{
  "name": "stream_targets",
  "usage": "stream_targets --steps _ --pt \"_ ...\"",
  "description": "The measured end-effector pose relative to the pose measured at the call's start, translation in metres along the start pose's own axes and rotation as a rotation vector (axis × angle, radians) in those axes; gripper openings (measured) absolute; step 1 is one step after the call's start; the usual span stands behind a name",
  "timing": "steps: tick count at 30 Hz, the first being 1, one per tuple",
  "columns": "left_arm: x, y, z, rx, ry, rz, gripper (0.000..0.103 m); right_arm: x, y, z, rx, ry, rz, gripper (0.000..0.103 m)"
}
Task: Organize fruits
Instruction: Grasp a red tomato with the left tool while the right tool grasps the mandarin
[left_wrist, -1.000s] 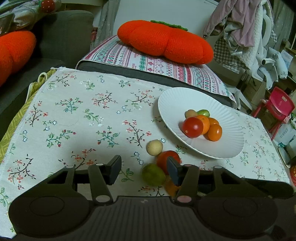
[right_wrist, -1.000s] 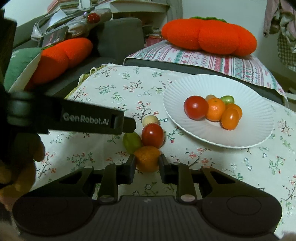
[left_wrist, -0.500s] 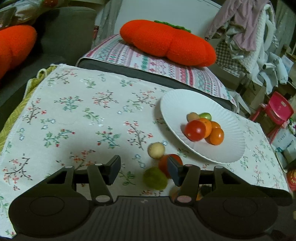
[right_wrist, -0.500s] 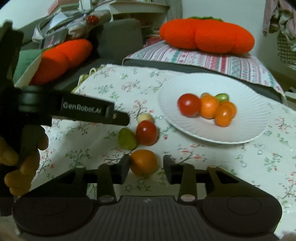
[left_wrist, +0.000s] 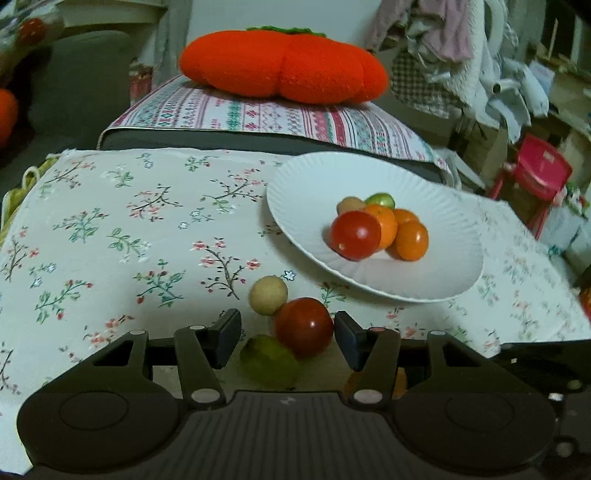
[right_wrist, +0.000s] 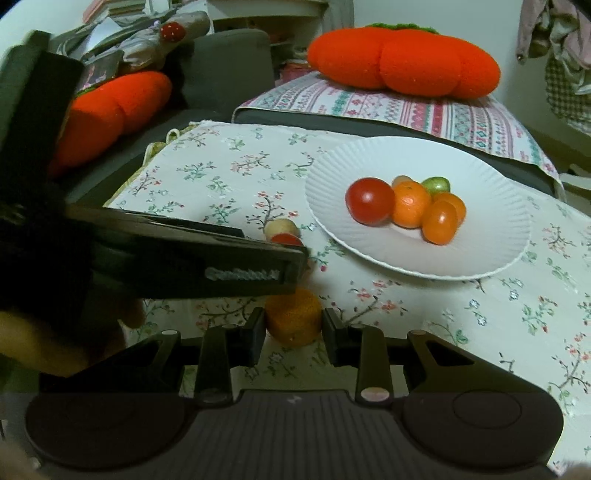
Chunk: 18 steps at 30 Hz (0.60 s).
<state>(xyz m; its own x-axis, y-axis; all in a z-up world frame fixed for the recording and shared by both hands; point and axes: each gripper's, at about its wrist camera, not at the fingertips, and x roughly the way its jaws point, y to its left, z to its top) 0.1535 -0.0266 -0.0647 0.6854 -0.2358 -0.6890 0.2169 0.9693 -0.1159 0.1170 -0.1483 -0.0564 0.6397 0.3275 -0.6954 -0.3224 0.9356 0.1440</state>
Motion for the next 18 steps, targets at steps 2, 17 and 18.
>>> stream_targets --steps 2,17,18 --pt "0.006 -0.002 -0.001 0.021 0.003 -0.002 0.029 0.0 0.001 0.0 -0.004 0.002 -0.006 0.029" --pt "-0.012 -0.011 0.005 0.084 -0.048 0.008 0.026 -0.004 -0.006 0.004 0.024 -0.028 -0.017 0.029" --pt "-0.016 -0.014 0.005 0.101 -0.062 0.013 0.026 -0.005 -0.007 0.004 0.028 -0.034 -0.017 0.029"
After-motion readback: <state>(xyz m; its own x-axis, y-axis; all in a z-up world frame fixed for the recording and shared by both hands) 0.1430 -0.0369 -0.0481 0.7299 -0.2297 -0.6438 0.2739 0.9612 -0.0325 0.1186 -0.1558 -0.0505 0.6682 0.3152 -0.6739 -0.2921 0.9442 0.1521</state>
